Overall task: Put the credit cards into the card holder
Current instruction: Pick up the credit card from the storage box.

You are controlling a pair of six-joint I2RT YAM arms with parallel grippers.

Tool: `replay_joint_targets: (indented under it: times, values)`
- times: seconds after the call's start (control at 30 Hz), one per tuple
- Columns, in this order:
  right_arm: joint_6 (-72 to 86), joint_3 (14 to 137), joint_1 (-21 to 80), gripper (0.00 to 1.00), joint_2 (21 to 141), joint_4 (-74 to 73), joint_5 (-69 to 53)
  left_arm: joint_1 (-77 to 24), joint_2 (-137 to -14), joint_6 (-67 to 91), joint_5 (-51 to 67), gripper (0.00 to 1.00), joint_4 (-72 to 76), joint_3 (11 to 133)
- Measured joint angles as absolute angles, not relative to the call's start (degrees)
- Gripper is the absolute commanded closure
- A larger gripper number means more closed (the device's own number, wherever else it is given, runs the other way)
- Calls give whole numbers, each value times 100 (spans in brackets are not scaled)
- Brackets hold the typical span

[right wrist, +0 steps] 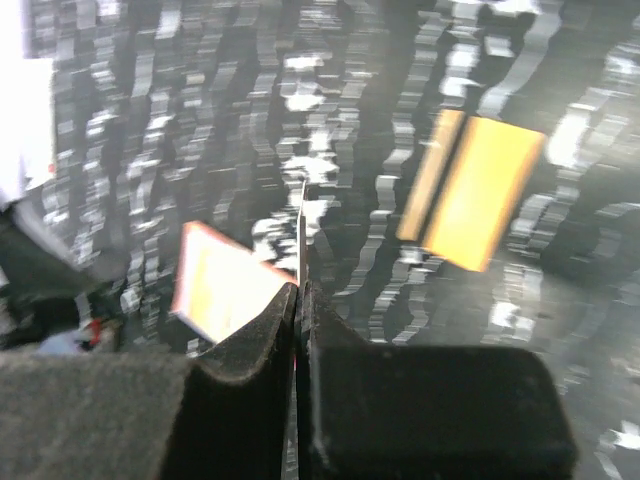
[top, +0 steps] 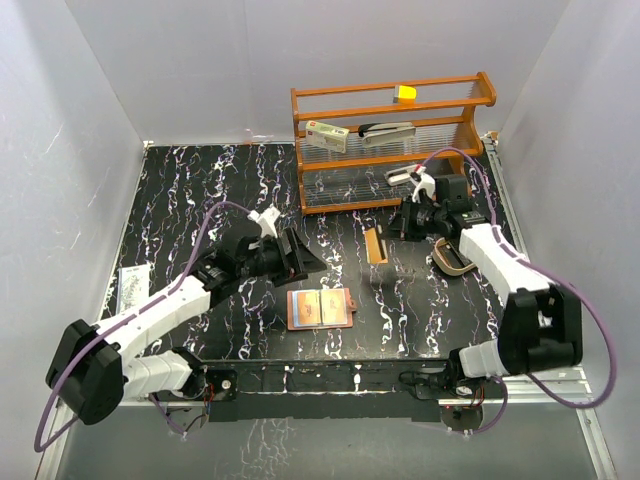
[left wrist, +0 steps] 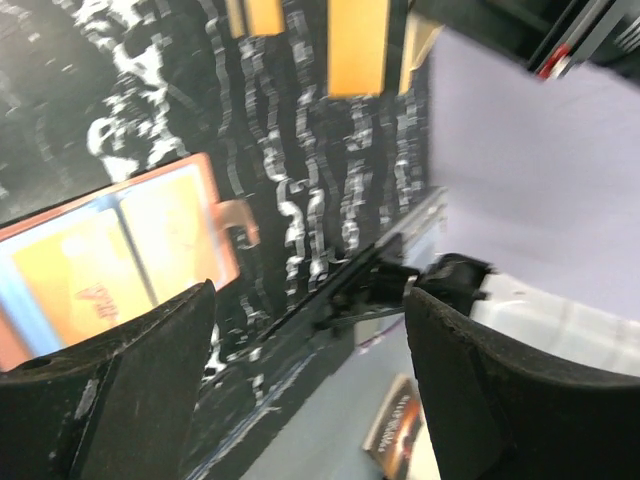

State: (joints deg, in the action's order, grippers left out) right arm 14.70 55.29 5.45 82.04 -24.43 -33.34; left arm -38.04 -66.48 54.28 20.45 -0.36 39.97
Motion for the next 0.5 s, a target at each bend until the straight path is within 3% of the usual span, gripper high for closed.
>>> replay_joint_targets:
  times: [0.3, 0.5]
  values:
    - [3133, 5408, 1570, 100, 6591, -1118, -4668, -3498, -6460, 6187, 2773, 26, 1424, 3898]
    - [4222, 4995, 1892, 100, 6241, -21, -5146, -3498, -6423, 6383, 3070, 36, 1938, 3898]
